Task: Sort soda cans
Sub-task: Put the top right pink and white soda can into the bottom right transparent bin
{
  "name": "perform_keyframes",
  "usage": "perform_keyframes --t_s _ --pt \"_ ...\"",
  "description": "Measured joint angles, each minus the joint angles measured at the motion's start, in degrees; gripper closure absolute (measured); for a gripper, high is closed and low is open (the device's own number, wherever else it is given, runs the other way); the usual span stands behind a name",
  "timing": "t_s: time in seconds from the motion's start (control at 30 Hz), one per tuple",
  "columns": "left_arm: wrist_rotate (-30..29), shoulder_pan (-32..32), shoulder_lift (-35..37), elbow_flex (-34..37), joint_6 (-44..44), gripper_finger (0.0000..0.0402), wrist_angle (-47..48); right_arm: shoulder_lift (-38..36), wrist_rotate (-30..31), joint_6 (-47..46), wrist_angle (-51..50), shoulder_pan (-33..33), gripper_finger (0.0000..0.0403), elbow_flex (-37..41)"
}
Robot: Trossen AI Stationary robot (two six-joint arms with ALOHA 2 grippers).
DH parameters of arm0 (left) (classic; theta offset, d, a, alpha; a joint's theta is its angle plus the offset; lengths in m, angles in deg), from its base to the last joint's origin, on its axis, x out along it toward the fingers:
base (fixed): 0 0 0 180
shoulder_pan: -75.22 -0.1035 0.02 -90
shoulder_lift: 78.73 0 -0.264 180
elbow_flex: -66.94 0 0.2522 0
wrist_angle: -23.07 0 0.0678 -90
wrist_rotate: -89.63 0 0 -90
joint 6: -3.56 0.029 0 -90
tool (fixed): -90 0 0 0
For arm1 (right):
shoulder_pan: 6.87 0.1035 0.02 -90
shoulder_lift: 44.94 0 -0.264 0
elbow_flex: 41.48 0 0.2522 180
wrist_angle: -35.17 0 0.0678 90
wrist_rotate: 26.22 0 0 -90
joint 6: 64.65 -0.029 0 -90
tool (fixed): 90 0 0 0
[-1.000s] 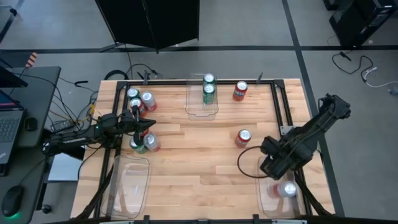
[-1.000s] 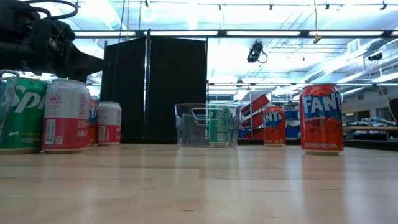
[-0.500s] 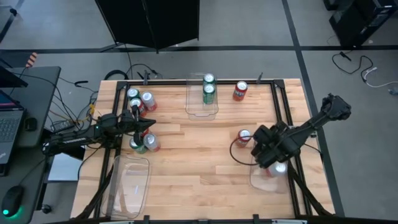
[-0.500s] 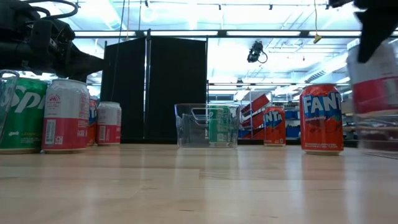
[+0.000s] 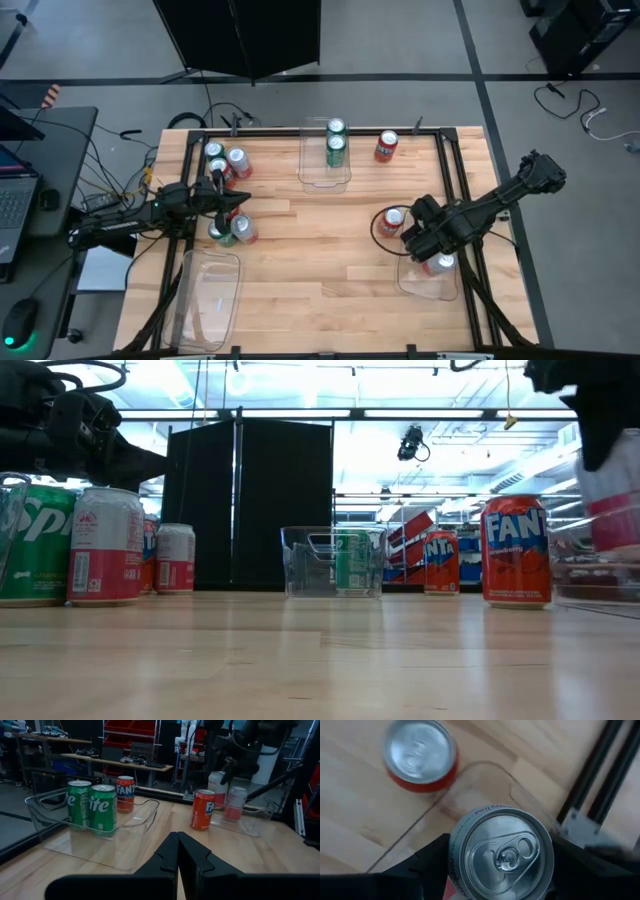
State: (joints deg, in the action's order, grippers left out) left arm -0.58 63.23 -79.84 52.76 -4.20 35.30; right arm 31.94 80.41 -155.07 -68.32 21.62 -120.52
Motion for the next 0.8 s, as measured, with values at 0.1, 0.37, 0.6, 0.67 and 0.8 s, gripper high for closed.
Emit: perform_keyframes --t_s 0.1,0.37,0.6,0.67,0.8 --pt "0.0 0.0 0.0 0.0 -0.2 0.039 0.2 0.0 -2.0 -5.2 -0.3 1.2 0.0134 2.7" --pt "0.0 0.0 0.0 0.0 -0.2 0.039 -0.3 -0.1 -6.5 -14.0 -0.2 3.3 0.0134 10.6" --pt "0.0 0.0 0.0 0.0 -0.2 0.039 -0.3 -0.3 -9.0 -16.7 0.2 4.8 0.0134 12.2" --pt "0.0 0.0 0.0 0.0 -0.2 0.039 -0.3 -0.3 -10.4 -16.7 0.3 4.9 0.0134 12.5" --pt "0.0 0.0 0.0 0.0 -0.2 0.039 -0.2 -0.3 -13.9 -16.0 0.4 4.9 0.0123 12.5"
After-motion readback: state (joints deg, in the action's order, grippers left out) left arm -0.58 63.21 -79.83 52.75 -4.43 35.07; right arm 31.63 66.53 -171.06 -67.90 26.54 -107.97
